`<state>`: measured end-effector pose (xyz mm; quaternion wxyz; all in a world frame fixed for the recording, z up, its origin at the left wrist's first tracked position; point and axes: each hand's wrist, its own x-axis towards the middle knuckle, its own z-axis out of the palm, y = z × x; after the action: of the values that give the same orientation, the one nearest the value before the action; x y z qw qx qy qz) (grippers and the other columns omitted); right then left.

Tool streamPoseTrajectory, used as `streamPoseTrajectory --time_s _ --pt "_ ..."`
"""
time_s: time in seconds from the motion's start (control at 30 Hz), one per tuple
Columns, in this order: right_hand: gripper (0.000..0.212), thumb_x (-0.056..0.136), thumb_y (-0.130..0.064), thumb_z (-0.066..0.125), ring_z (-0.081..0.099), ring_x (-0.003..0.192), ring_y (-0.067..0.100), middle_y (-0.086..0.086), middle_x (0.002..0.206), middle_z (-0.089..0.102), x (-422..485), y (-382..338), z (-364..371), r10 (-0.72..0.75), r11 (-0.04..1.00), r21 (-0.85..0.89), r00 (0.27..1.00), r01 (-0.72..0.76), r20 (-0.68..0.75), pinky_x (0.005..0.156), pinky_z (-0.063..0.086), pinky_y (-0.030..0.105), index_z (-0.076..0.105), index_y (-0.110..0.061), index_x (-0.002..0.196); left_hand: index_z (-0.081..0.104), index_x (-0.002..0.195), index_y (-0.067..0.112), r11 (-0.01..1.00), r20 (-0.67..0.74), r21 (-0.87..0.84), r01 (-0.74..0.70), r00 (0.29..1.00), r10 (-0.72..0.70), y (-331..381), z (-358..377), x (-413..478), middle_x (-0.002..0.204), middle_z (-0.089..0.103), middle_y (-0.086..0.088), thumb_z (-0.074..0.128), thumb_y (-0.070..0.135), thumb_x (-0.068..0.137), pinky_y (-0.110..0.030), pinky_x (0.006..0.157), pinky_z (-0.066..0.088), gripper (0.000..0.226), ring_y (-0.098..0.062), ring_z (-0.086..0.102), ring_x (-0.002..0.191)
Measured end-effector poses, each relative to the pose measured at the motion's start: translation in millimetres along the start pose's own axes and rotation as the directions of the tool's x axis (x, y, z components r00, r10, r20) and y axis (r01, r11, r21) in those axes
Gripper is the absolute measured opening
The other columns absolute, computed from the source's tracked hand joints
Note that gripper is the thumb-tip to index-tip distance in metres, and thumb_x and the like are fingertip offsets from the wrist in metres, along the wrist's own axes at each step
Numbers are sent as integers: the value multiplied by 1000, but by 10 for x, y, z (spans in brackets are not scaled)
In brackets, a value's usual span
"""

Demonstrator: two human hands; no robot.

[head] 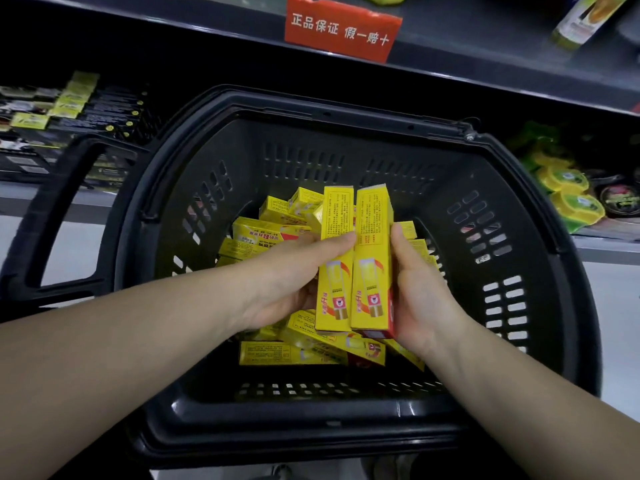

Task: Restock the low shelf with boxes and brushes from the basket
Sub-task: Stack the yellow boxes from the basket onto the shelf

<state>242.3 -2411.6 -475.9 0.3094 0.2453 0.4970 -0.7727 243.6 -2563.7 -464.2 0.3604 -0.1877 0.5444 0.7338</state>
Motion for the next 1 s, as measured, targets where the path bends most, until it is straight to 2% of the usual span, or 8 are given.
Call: streamPoseTrajectory --time_s 0.2,0.3,0.37,0.43,0.5,0.57,0.73,1.0 --pt "43 93 -54 40 73 78 25 10 88 75 -18 69 36 -48 992 -123 997 40 -55 56 58 36 71 -24 94 62 112 22 998 72 61 -36 997 32 -84 63 8 96 74 -2 72 33 64 -36 77 58 49 -19 71 89" --pt "36 97 -45 40 71 84 20 2 93 74 57 -123 -62 -150 899 -425 986 106 -73 76 55 36 69 -23 98 65 102 21 994 -12 88 -64 998 65 -52 49 46 89 75 -3 77 26 58 -34 70 58 46 -19 72 81" --pt "20 96 -27 45 65 84 13 -1 98 70 121 -313 -235 -233 664 -734 972 145 -18 76 49 25 65 -25 100 65 104 18 992 -119 111 -56 990 69 1 -15 91 89 75 -4 79 23 62 -35 72 57 45 -20 72 80" --pt "22 90 -14 52 60 87 11 -1 108 64 208 -392 -478 -209 159 -985 977 73 39 69 47 20 59 -26 108 63 109 17 990 -210 137 -42 975 70 43 -89 123 92 74 -5 78 22 67 -37 76 56 46 -21 70 84" --pt "46 84 -15 60 57 96 14 -1 123 56 285 -276 -655 -24 -312 -950 1000 9 17 76 49 26 48 -26 127 60 112 16 988 -258 152 -34 963 73 56 -140 141 93 73 -4 78 21 69 -34 70 56 47 -19 70 83" --pt "62 80 -23 66 56 104 19 1 127 53 331 -42 -701 157 -468 -883 987 37 -42 83 50 32 39 -25 136 59 112 17 987 -270 161 -25 960 68 58 -151 142 92 73 -4 79 21 70 -31 59 56 47 -18 70 78" --pt "32 81 -27 66 56 93 19 1 104 60 404 -2 -662 181 -334 -934 981 125 66 72 48 28 54 -20 110 59 113 18 984 -261 175 -27 963 73 64 -117 145 100 71 -5 80 22 65 -43 80 55 53 -23 68 90" --pt "28 87 -37 61 70 89 22 6 96 73 148 -463 -450 -208 657 -736 978 164 32 79 54 32 64 -16 105 60 117 16 981 -245 192 -28 967 75 120 -44 137 107 70 -7 83 43 33 -48 93 48 91 -28 63 103"
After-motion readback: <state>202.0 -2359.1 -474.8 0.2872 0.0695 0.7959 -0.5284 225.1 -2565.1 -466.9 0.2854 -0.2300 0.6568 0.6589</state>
